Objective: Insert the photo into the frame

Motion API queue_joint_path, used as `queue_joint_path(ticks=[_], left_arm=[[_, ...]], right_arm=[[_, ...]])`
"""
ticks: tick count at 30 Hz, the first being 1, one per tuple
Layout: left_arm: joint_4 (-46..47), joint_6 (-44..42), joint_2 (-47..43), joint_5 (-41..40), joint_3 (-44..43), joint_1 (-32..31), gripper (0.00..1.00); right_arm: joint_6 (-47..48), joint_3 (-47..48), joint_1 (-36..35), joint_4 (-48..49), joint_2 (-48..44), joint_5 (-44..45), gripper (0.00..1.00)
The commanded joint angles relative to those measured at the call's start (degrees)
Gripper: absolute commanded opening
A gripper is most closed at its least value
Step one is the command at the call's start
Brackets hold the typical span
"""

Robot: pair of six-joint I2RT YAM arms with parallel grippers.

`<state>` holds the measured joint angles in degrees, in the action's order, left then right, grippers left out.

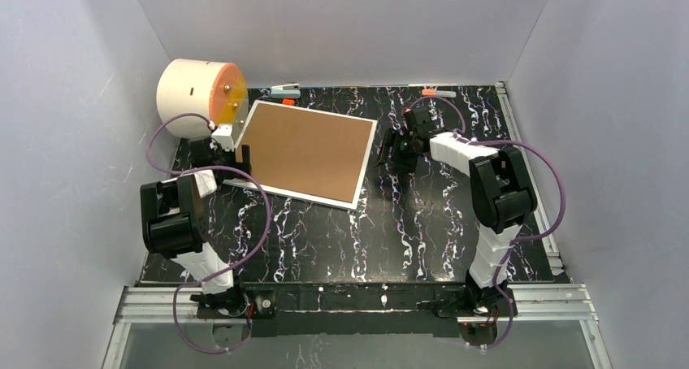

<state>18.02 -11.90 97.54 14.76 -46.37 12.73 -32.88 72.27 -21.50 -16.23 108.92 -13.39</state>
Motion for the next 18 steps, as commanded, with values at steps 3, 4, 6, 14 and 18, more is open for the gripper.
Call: queue_joint_path(ticks=[3,4,6,14,18], left_arm=[[-7.4,1.4,-5.2,5.4,3.0,-0.2,0.98],[-7.3,1.7,-5.8,5.9,3.3,-0.2,0.98],[-7.8,2.3,-6.4,7.3,3.5,-0.2,0.98],[-9.5,4.7,-11.1,12.1,6.6,-1.1,0.98],[-12.2,4.6,-14.0,12.8,7.5,-3.8,0.98]], right_arm=[[0.8,0.9,0.0,-0.4,-2.7,0.9,0.73],[0.8,0.9,0.0,-0.4,-2.7,0.9,0.73],[0.8,0.7,0.1,-0.1,-2.7,0.8,0.73],[0.2,-0.9,0.1,-0.3,-3.2,1.0,0.72],[-0.7,-1.0,0.2,-2.4,-3.6,3.5,0.71]])
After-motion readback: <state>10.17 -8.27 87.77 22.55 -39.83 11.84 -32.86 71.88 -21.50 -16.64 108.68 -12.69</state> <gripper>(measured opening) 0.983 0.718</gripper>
